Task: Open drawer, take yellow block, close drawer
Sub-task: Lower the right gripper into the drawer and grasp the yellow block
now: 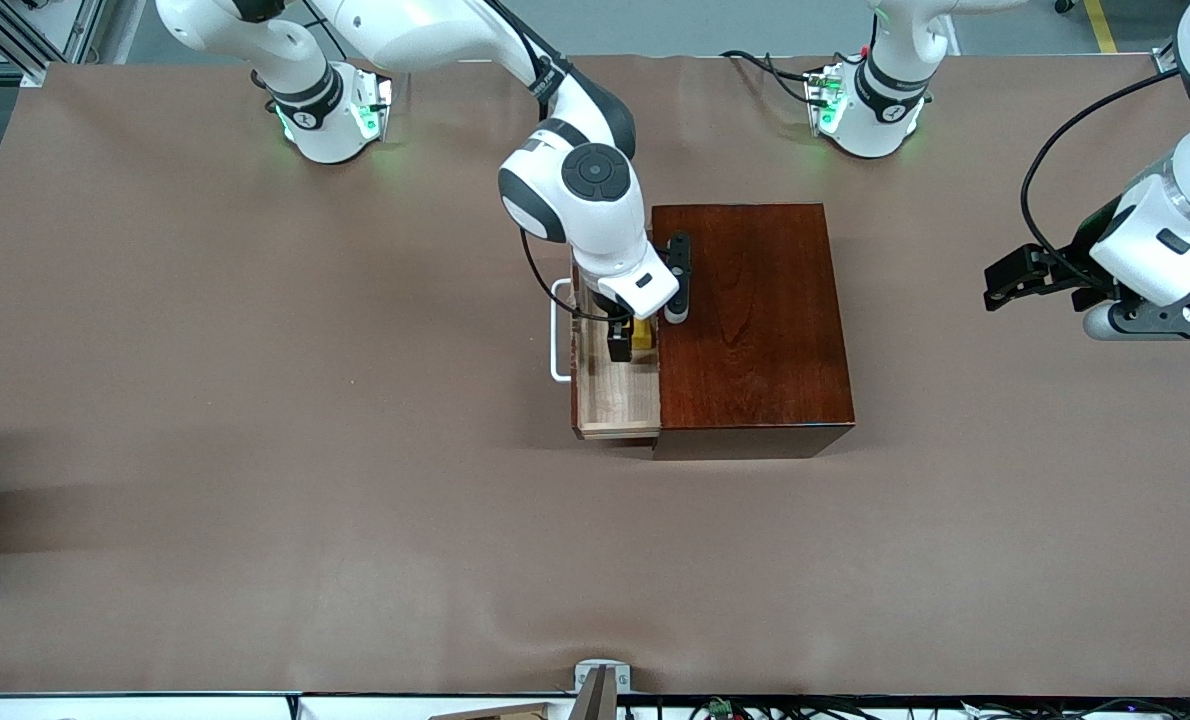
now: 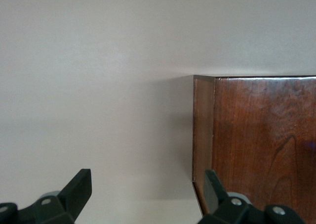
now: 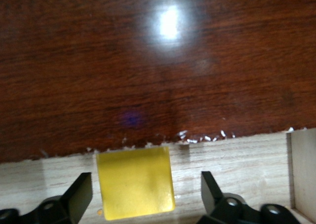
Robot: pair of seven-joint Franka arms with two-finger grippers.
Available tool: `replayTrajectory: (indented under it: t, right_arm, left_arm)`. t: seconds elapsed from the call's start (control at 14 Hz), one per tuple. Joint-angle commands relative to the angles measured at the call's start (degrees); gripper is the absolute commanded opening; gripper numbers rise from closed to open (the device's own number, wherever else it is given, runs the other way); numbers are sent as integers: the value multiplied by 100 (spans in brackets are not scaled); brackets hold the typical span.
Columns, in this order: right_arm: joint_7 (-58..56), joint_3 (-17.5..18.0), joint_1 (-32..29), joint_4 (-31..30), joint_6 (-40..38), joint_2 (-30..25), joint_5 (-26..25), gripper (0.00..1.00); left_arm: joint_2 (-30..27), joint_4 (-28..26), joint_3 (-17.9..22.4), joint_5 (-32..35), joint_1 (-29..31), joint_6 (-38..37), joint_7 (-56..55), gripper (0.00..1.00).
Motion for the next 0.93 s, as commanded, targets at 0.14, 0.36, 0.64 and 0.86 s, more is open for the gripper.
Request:
replayTrajectory:
  t: [0.14, 0.36, 0.64, 0.86]
  right_arm:
    - [425, -59, 77, 164, 54, 134, -135, 0]
    - [399, -59, 77, 164, 28, 107, -248, 0]
    - [390, -59, 60, 155, -156, -163, -231, 0]
    - [372, -59, 51, 155, -481, -480, -223, 0]
  left_arm:
    - [-17, -41, -21, 105, -7, 80, -3, 100]
    - [-8, -41, -21, 105, -7, 80, -3, 100]
    - [-8, -41, -21, 105, 2, 81, -3, 100]
    - [9, -41, -21, 105, -7, 81, -3, 100]
